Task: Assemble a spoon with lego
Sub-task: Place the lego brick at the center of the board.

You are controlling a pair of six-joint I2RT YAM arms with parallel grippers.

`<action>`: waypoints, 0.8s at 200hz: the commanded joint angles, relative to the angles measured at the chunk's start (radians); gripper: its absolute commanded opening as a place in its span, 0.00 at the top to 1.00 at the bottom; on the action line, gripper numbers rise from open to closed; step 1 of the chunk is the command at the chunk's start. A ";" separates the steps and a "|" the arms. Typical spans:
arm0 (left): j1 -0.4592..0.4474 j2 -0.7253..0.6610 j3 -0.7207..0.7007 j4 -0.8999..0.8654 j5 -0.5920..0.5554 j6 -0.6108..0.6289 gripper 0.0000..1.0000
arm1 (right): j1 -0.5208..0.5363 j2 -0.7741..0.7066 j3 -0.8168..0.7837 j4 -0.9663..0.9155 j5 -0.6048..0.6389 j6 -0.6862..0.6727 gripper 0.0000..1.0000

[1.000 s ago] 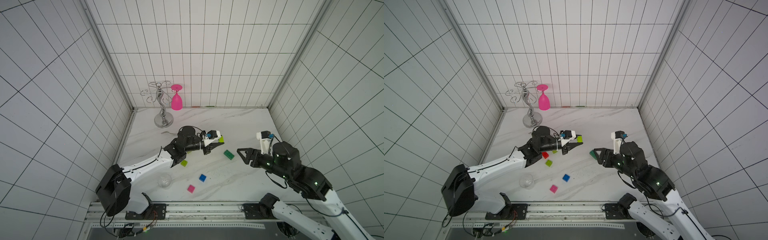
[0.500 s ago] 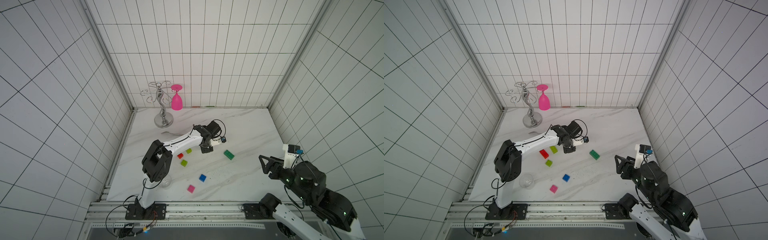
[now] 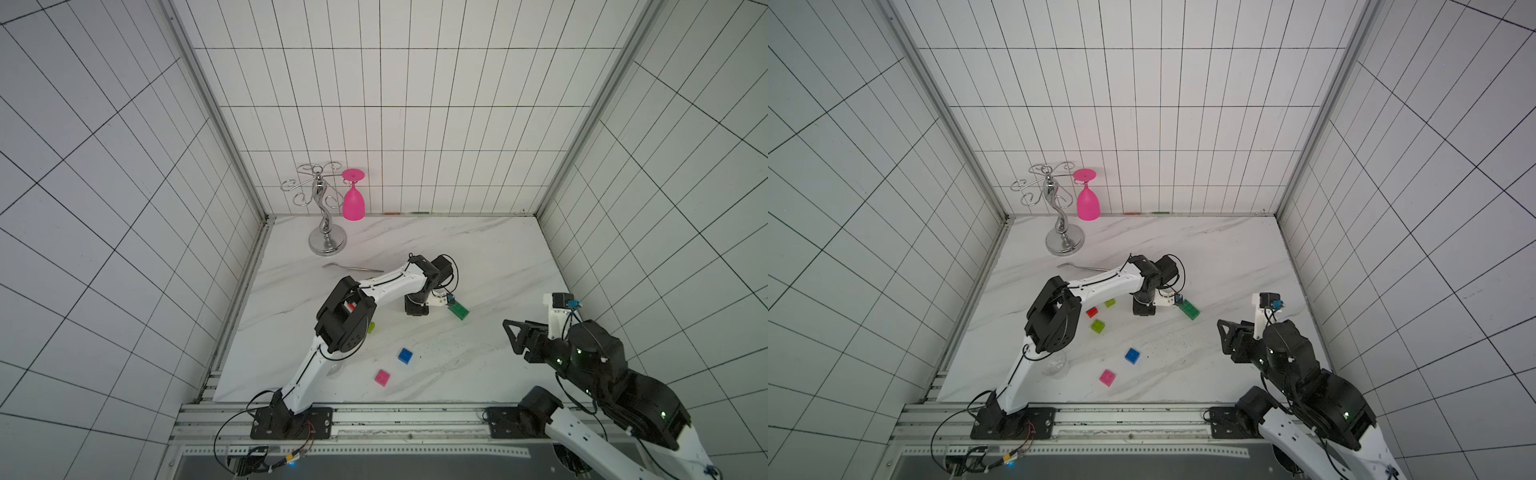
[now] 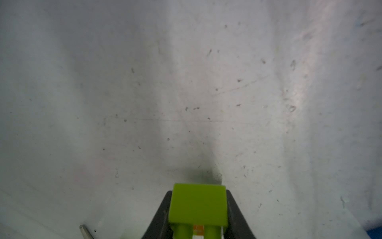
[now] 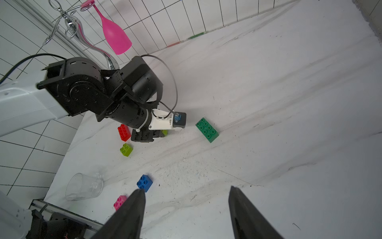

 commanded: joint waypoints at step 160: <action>0.085 -0.288 -0.135 0.138 0.255 -0.104 0.38 | -0.007 0.099 -0.015 -0.045 -0.027 -0.021 0.27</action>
